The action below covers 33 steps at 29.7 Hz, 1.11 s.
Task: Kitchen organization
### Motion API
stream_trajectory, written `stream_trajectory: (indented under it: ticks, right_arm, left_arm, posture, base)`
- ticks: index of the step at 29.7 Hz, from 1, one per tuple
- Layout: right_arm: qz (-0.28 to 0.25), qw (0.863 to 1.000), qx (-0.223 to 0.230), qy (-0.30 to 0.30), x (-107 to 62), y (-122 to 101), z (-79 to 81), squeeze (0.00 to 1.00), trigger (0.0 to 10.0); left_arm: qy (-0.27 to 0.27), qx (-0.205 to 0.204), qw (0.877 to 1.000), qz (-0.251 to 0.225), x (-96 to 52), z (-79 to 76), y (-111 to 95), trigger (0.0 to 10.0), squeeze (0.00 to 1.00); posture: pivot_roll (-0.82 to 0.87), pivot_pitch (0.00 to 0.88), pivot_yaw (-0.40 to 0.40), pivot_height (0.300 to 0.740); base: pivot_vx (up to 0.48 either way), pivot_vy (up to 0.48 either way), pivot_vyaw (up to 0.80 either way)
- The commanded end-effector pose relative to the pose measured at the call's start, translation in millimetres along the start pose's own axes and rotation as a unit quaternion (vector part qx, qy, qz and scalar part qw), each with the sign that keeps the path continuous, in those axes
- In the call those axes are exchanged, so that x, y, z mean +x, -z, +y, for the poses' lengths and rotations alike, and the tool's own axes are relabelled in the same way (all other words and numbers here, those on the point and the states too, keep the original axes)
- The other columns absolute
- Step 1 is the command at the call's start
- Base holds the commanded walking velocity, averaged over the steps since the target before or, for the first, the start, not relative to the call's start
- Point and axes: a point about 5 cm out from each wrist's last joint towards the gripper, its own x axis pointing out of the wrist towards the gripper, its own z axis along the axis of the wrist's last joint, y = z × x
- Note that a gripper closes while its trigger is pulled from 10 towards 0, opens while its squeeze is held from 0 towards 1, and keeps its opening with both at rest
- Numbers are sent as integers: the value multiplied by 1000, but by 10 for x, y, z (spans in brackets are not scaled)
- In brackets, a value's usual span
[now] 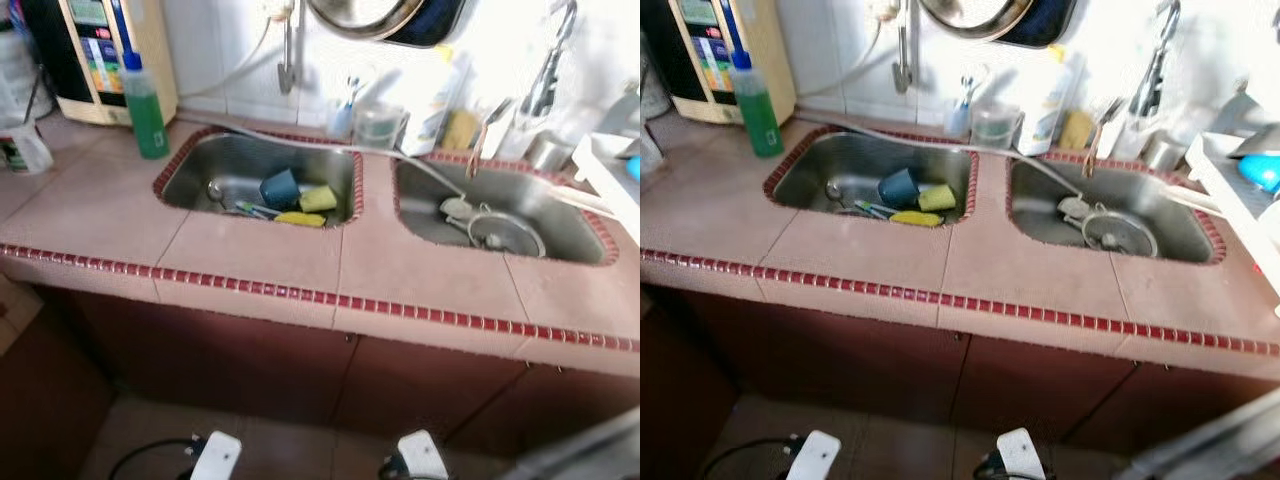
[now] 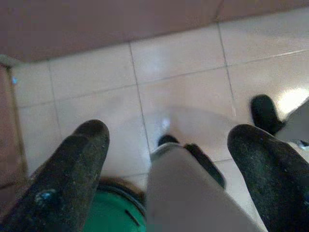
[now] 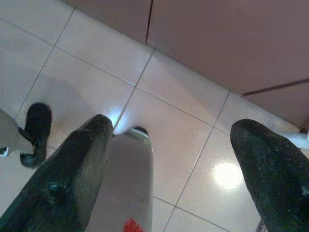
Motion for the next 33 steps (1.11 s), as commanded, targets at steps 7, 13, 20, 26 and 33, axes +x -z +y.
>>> stream_trajectory:
  ticks: [7,13,20,26,33]
  right_arm:
    - [12,1000,7,8,-4,34,-13,0,10000]
    - [11,1000,5,6,2,17,3,0,10000]
    - [10,1000,4,7,8,-1,8,0,10000]
    - [6,1000,5,8,6,-7,-10,0,10000]
    - [5,1000,8,10,2,-1,-31,0,10000]
  left_arm:
    - [-1,2,1000,-1,6,-10,-21,10000,0]
    - [1,9,1000,-4,11,-21,-41,10000,0]
    - [4,11,1000,-8,15,-38,-58,10000,0]
    - [6,7,1000,-7,13,-38,-49,10000,0]
    - [6,7,1000,-6,11,-36,-43,10000,0]
  posture:
    - [-131,0,-42,732]
    - [-131,0,-44,732]
    - [-131,0,-46,732]
    - [-131,0,-46,732]
    - [-134,0,-45,732]
  base:
    - [0,0,-538]
    - [0,0,-651]
    - [0,0,-648]
    - [0,-276,-183]
    - [0,-399,0]
